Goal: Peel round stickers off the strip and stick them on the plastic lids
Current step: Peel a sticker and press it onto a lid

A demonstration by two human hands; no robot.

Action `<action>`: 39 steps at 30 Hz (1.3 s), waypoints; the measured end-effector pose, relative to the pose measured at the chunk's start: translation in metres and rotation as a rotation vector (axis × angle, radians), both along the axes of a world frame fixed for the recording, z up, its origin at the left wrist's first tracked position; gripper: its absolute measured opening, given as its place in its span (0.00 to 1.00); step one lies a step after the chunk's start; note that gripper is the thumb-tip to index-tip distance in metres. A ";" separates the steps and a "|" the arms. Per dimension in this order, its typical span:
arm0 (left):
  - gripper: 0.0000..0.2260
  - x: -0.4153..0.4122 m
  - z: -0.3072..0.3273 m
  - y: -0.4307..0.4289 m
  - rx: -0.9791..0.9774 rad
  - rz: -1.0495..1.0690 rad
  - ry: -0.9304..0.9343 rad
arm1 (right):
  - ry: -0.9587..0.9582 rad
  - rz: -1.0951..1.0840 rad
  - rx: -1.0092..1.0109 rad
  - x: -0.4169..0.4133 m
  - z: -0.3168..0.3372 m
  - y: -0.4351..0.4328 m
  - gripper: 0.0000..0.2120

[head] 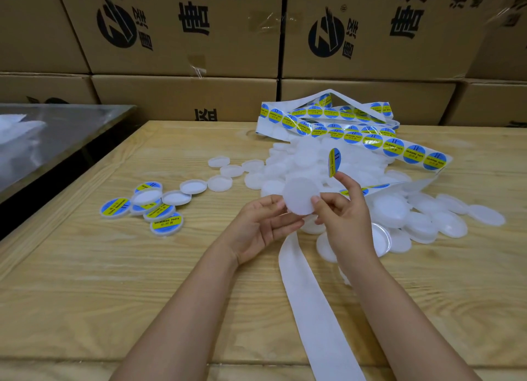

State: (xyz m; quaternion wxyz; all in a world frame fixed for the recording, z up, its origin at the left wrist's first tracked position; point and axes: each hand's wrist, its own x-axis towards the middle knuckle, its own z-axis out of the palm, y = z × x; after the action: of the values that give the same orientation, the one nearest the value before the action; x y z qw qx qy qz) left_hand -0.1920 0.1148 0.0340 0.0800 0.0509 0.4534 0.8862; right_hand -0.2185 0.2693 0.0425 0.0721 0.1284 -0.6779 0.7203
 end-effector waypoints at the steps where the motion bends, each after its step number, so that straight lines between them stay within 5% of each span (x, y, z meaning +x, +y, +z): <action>1: 0.15 0.000 0.001 0.000 0.018 -0.011 -0.016 | 0.004 0.007 -0.002 0.000 0.000 0.000 0.24; 9: 0.14 -0.001 0.000 0.003 -0.011 0.067 -0.041 | 0.069 0.031 0.050 0.002 0.002 0.002 0.25; 16: 0.08 -0.004 -0.002 0.000 0.094 0.207 -0.129 | 0.005 -0.209 -0.119 -0.004 0.008 0.010 0.04; 25: 0.11 -0.002 -0.001 0.004 -0.007 0.104 -0.135 | -0.171 0.063 0.002 -0.003 0.006 0.010 0.05; 39: 0.11 -0.001 0.001 0.007 -0.059 0.071 -0.148 | -0.169 0.074 0.074 -0.005 0.001 0.013 0.07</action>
State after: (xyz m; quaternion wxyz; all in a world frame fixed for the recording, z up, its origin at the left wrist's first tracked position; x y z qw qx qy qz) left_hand -0.1930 0.1221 0.0348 0.0833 -0.0329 0.4739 0.8760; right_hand -0.2238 0.2824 0.0438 -0.0169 0.0946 -0.7023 0.7054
